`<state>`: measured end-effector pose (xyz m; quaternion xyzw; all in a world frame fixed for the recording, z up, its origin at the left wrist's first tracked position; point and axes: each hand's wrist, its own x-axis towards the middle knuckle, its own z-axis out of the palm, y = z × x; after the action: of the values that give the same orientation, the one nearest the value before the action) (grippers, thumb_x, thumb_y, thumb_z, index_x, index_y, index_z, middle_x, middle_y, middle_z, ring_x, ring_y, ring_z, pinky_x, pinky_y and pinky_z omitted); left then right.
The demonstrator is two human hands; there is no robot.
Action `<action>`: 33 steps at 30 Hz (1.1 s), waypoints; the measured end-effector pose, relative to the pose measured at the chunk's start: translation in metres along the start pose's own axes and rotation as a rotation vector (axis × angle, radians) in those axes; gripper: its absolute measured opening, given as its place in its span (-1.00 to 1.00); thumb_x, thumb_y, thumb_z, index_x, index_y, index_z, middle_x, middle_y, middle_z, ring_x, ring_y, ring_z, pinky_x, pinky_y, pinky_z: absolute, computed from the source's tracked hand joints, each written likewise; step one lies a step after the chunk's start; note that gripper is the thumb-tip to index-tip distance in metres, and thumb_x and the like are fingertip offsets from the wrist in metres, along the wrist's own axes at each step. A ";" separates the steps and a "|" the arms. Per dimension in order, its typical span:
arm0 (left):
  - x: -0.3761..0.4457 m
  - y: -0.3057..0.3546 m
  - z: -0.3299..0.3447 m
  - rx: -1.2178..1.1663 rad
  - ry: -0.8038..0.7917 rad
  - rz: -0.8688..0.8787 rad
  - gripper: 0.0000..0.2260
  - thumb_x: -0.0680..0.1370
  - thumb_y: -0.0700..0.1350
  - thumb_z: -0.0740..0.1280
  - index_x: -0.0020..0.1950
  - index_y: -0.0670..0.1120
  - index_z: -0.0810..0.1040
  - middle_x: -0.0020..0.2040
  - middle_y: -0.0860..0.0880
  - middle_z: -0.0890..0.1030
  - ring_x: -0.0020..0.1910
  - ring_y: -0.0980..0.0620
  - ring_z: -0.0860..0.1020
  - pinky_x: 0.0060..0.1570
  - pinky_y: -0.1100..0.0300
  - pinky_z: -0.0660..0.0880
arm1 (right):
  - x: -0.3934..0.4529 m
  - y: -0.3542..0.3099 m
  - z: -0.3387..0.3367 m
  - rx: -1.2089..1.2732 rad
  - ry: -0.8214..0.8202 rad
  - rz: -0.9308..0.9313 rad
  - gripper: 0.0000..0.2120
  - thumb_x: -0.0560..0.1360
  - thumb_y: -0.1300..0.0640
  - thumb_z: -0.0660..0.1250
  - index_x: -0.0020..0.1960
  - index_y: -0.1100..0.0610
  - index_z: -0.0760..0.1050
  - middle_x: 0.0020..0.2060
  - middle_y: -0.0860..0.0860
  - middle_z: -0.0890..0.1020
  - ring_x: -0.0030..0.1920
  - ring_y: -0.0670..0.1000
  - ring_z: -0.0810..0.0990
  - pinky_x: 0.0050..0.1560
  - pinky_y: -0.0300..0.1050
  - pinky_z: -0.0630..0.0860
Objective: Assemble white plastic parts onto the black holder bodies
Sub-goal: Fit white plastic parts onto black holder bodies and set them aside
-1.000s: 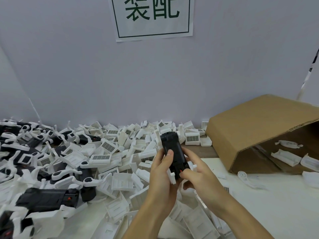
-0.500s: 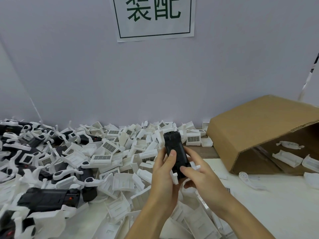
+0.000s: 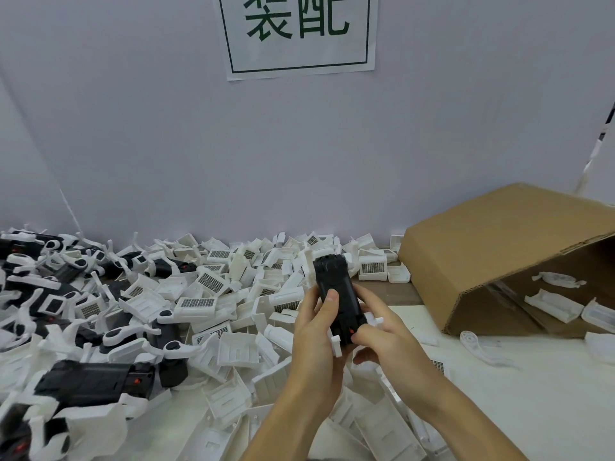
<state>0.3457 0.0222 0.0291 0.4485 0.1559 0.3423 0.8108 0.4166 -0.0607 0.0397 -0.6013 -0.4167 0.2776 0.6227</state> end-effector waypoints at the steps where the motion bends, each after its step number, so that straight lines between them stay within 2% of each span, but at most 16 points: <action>1: 0.000 -0.001 0.000 0.004 0.005 0.000 -0.76 0.64 -0.06 0.28 0.29 0.02 0.60 0.25 -0.21 0.62 0.18 -0.25 0.60 -0.27 0.12 0.55 | 0.000 0.001 -0.001 -0.009 0.008 0.004 -0.42 0.55 0.23 0.24 0.03 -0.55 0.49 -0.09 -0.11 0.69 -0.21 -0.17 0.60 -0.16 -0.21 0.53; 4: 0.001 -0.002 0.000 0.010 0.004 0.000 -0.76 0.64 -0.06 0.28 0.28 0.02 0.60 0.23 -0.20 0.63 0.27 -0.28 0.57 -0.22 0.09 0.57 | 0.001 0.002 -0.002 -0.024 0.024 0.017 -0.31 0.58 0.32 0.20 -0.01 -0.58 0.48 -0.09 -0.13 0.69 -0.22 -0.17 0.60 -0.17 -0.21 0.53; 6: 0.001 -0.001 0.000 0.007 -0.002 0.003 -0.77 0.63 -0.06 0.29 0.26 0.02 0.62 0.21 -0.19 0.65 0.19 -0.23 0.62 -0.20 0.09 0.58 | 0.001 0.002 -0.002 -0.027 0.020 0.017 -0.31 0.58 0.32 0.20 -0.01 -0.58 0.48 -0.10 -0.13 0.69 -0.23 -0.17 0.59 -0.18 -0.21 0.52; 8: 0.001 -0.001 0.000 -0.001 -0.012 0.014 -0.80 0.62 -0.06 0.30 0.19 0.03 0.66 0.14 -0.16 0.67 0.03 -0.10 0.65 -0.21 0.10 0.59 | 0.001 0.002 -0.002 -0.019 0.019 0.015 -0.32 0.58 0.32 0.21 0.00 -0.57 0.48 -0.08 -0.13 0.68 -0.22 -0.16 0.59 -0.19 -0.23 0.52; 10: 0.001 0.000 0.000 -0.002 -0.015 0.022 -0.81 0.61 -0.06 0.31 0.16 0.04 0.67 0.10 -0.14 0.68 -0.03 -0.02 0.66 -0.21 0.12 0.59 | 0.002 0.002 -0.001 -0.014 0.024 0.011 -0.33 0.58 0.32 0.21 0.01 -0.57 0.48 -0.02 -0.12 0.67 -0.21 -0.16 0.60 -0.20 -0.24 0.53; 15: -0.001 0.000 0.001 0.001 -0.011 0.044 -0.73 0.50 0.00 0.36 0.18 0.03 0.67 0.18 -0.17 0.65 0.05 -0.03 0.65 -0.13 0.10 0.61 | 0.002 0.001 0.000 -0.035 0.030 -0.002 -0.33 0.60 0.29 0.21 0.05 -0.59 0.45 0.09 -0.14 0.64 -0.08 -0.06 0.65 -0.11 -0.19 0.57; 18: -0.001 0.000 0.001 0.002 -0.018 0.046 -0.77 0.55 -0.03 0.35 0.18 0.04 0.66 0.20 -0.18 0.64 0.07 -0.04 0.65 -0.10 0.08 0.62 | 0.002 0.001 0.000 -0.037 0.033 0.002 -0.34 0.60 0.29 0.21 0.08 -0.58 0.45 0.12 -0.11 0.63 -0.09 -0.06 0.65 -0.10 -0.17 0.56; 20: -0.001 0.000 0.001 0.002 -0.019 0.041 -0.78 0.58 -0.04 0.33 0.19 0.04 0.65 0.21 -0.21 0.64 0.11 -0.10 0.64 -0.12 0.08 0.61 | 0.001 0.002 0.000 -0.027 0.036 0.004 -0.36 0.59 0.29 0.22 0.08 -0.56 0.46 0.12 -0.08 0.63 -0.14 -0.12 0.64 -0.15 -0.22 0.53; 23: -0.001 0.002 0.002 -0.005 -0.017 0.040 -0.73 0.52 0.00 0.36 0.19 0.03 0.65 0.21 -0.23 0.63 0.12 -0.14 0.63 -0.13 0.08 0.61 | 0.001 0.002 -0.001 -0.019 0.034 0.009 -0.37 0.60 0.28 0.22 0.08 -0.55 0.47 0.04 -0.06 0.66 -0.17 -0.14 0.62 -0.18 -0.23 0.51; 29: -0.001 0.000 0.001 -0.012 -0.002 0.019 -0.76 0.60 -0.06 0.31 0.24 0.00 0.63 0.20 -0.21 0.64 0.16 -0.21 0.63 -0.19 0.10 0.59 | 0.003 0.002 0.000 -0.035 0.037 0.018 -0.41 0.62 0.20 0.23 0.03 -0.60 0.45 -0.01 -0.17 0.69 -0.04 -0.03 0.67 -0.06 -0.10 0.60; 33: -0.002 0.001 0.003 0.005 0.000 -0.006 -0.80 0.64 -0.09 0.28 0.21 0.03 0.63 0.10 -0.19 0.67 -0.03 -0.14 0.64 -0.36 0.13 0.54 | 0.004 0.002 0.000 0.035 0.008 0.005 -0.55 0.43 0.10 0.25 0.07 -0.47 0.53 -0.03 -0.10 0.70 -0.18 -0.09 0.66 -0.19 -0.23 0.55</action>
<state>0.3456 0.0193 0.0316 0.4501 0.1582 0.3395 0.8106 0.4189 -0.0570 0.0383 -0.5925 -0.4076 0.2840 0.6341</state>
